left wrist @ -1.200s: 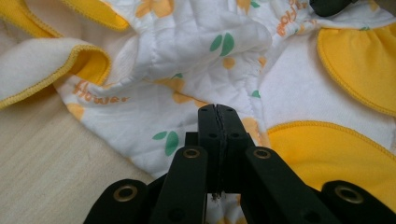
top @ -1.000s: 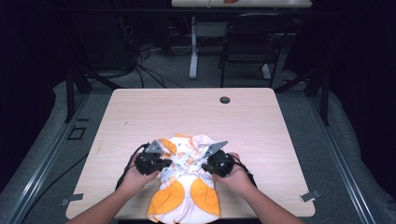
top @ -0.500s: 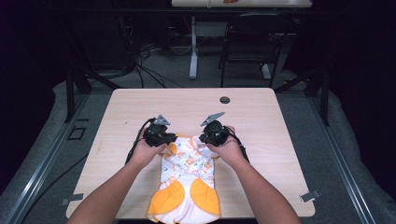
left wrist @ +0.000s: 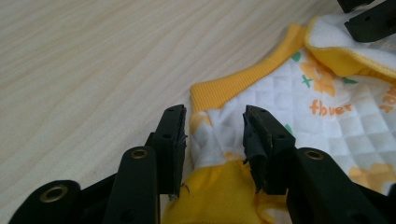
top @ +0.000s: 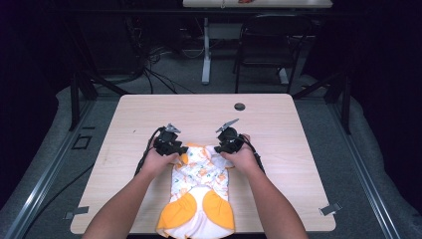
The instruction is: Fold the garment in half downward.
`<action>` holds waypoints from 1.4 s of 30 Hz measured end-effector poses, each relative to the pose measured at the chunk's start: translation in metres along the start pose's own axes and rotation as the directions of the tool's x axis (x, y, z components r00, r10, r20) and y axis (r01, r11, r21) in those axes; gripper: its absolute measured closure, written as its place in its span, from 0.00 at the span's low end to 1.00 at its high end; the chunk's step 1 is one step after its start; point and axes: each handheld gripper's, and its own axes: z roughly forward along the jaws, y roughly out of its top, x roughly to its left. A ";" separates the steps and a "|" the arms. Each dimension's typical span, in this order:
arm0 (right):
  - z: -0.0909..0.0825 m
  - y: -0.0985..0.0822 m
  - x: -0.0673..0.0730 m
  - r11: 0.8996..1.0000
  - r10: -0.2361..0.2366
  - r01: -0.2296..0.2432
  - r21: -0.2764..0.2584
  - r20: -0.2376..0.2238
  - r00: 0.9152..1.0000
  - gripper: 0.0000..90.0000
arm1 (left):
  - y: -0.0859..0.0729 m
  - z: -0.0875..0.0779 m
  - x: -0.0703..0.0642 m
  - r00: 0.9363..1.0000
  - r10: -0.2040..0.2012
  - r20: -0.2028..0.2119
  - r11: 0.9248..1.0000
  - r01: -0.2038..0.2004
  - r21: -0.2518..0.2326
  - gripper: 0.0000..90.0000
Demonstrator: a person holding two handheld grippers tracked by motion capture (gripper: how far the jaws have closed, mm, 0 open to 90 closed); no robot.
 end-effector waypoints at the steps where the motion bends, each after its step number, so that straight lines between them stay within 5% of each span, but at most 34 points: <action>1: 0.000 0.000 0.000 1.000 0.000 0.000 0.000 0.000 1.000 0.73 | 0.000 0.000 0.000 1.000 0.000 0.000 1.000 0.000 0.000 0.64; 7: 0.008 -0.007 -0.003 0.999 0.040 -0.039 0.013 -0.026 0.999 0.72 | -0.008 0.005 0.002 1.000 0.001 -0.009 1.000 -0.001 0.018 0.63; 11: 0.010 -0.008 -0.004 1.000 0.016 -0.016 0.019 -0.001 1.000 0.73 | -0.011 0.006 0.001 1.000 0.010 -0.007 1.000 -0.010 0.009 0.63; 15: 0.011 -0.009 -0.005 0.998 0.066 -0.065 0.018 -0.024 0.998 0.76 | -0.010 0.006 0.000 0.999 0.032 -0.010 0.999 -0.032 0.017 0.64; 25: 0.010 -0.012 -0.005 0.996 0.088 -0.088 0.005 -0.059 0.994 0.89 | -0.012 0.006 -0.002 0.999 0.048 0.000 0.999 -0.048 0.000 0.80; 42: 0.010 -0.009 0.003 0.999 0.030 -0.030 0.015 -0.019 0.999 0.97 | -0.012 0.005 -0.004 0.998 0.059 -0.017 0.998 -0.059 0.008 0.91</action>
